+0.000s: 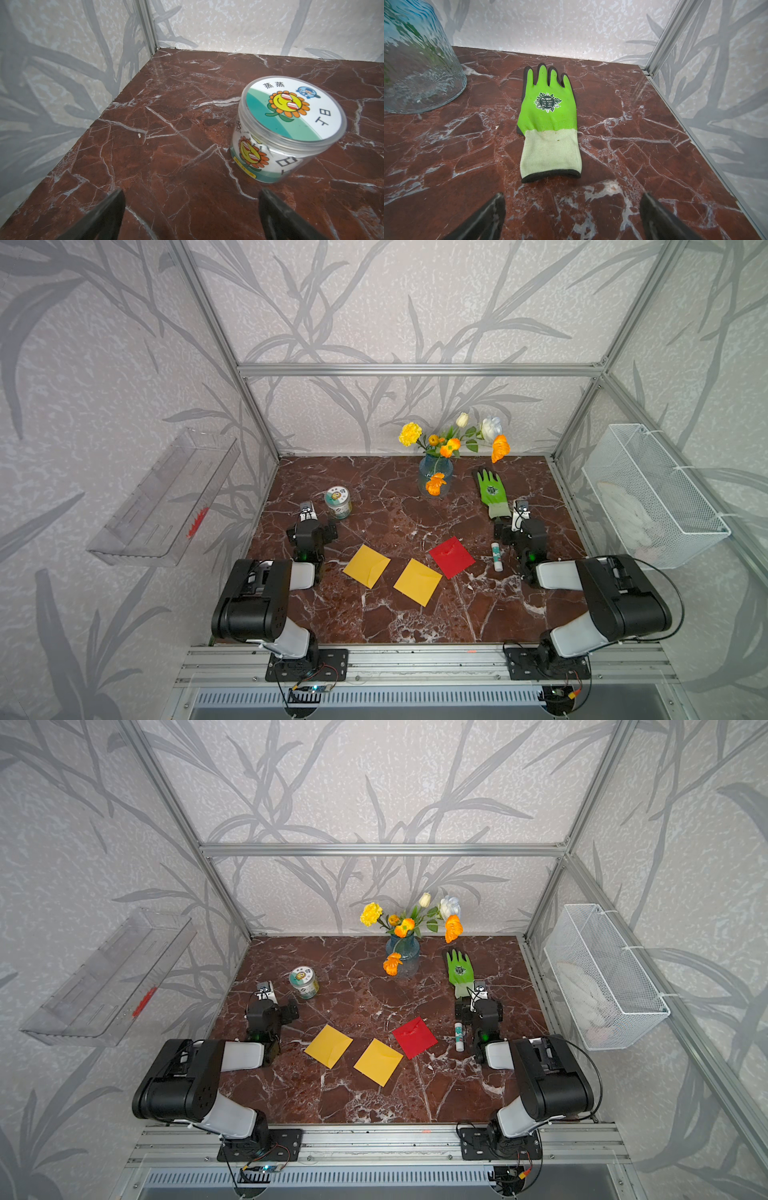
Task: Seal the envelope with a glue stick
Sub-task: Reset both arms
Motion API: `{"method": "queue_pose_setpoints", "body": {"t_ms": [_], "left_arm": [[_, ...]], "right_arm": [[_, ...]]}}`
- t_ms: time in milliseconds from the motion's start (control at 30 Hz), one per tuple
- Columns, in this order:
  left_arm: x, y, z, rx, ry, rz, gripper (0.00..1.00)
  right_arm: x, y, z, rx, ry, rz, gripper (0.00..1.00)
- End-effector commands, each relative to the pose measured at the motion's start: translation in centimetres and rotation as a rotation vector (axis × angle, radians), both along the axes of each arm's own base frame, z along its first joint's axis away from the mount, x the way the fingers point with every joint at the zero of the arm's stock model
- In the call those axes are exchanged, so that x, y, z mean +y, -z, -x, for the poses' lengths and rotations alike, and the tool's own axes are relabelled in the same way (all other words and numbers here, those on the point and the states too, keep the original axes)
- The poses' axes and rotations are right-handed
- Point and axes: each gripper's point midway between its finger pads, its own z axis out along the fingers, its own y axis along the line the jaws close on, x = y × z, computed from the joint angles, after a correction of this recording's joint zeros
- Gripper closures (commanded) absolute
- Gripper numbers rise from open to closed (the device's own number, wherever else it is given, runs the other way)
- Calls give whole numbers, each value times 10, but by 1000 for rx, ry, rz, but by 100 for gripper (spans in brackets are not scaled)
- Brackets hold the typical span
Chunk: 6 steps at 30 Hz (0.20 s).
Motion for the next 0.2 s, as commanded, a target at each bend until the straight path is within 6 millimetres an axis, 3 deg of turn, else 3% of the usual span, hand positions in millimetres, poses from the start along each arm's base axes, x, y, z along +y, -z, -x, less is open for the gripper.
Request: {"method": "queue_pose_setpoints", "body": {"t_ms": [0,167], "left_arm": [[1,-9,-3,-22,-9,2,0],[1,-9,-3,-22,-8,2,0]], "right_arm": [[1,-7,-2,-16,-5,-6,1],[2,-7,-1,-18,-7,-6,1]]}}
